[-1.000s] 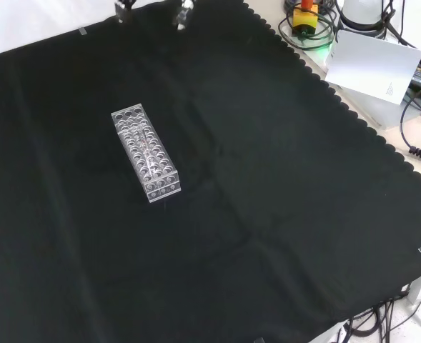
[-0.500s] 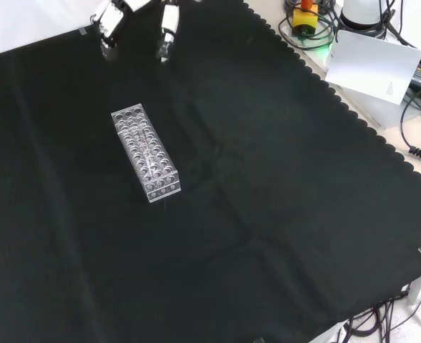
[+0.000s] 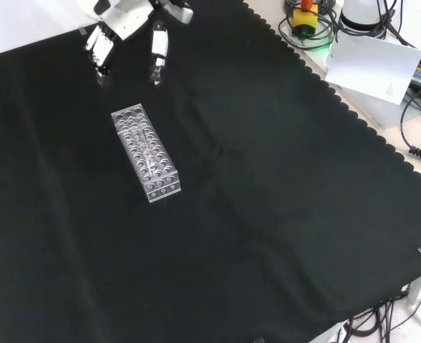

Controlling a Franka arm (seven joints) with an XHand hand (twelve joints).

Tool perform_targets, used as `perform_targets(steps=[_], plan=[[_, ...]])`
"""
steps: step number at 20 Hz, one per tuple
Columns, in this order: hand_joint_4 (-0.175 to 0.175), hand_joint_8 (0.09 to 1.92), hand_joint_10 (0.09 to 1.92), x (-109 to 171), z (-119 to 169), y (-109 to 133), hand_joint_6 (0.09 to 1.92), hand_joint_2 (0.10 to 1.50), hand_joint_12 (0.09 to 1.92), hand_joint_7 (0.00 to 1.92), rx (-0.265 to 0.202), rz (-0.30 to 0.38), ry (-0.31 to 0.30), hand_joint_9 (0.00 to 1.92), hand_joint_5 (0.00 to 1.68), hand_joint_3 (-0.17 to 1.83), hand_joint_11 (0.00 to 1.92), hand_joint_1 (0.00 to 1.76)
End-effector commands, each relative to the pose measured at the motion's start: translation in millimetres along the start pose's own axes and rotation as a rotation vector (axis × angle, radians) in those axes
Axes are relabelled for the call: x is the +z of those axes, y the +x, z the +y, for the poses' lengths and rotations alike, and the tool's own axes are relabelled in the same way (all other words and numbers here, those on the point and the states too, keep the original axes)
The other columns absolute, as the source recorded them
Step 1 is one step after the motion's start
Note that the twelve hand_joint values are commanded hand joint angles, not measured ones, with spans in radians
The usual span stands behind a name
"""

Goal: Pick up the test tube.

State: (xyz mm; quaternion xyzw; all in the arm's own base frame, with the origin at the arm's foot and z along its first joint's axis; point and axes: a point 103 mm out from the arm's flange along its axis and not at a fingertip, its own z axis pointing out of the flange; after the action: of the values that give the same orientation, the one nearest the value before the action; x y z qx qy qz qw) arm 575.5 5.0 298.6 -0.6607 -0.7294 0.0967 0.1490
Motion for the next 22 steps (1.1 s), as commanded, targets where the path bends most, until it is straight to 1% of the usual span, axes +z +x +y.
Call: perform_targets(steps=[1, 6, 11, 15, 22], plan=[[-0.135, 0.89, 0.89, 23.6, 22.4, -1.9, 0.73, 0.82, 1.51, 0.53, -0.004, 0.006, 0.048, 0.52, 0.33, 0.47, 0.31, 0.82], [-0.139, 0.89, 0.86, 42.1, 37.3, -2.8, 0.82, 0.79, 1.49, 0.61, -0.004, -0.004, 0.08, 0.59, 0.4, 0.51, 0.36, 0.87], [-0.145, 0.88, 0.84, 54.0, 49.3, 0.6, 0.89, 0.77, 1.47, 0.71, -0.017, -0.014, 0.093, 0.66, 0.48, 0.55, 0.41, 0.91], [-0.151, 0.88, 0.82, 64.4, 59.1, 5.0, 0.91, 0.75, 1.45, 0.77, -0.023, -0.025, 0.116, 0.7, 0.54, 0.58, 0.44, 0.94], [-0.156, 0.88, 0.8, 79.3, 69.3, 13.3, 0.92, 0.73, 1.43, 0.84, -0.033, -0.034, 0.133, 0.75, 0.6, 0.62, 0.48, 0.98]])
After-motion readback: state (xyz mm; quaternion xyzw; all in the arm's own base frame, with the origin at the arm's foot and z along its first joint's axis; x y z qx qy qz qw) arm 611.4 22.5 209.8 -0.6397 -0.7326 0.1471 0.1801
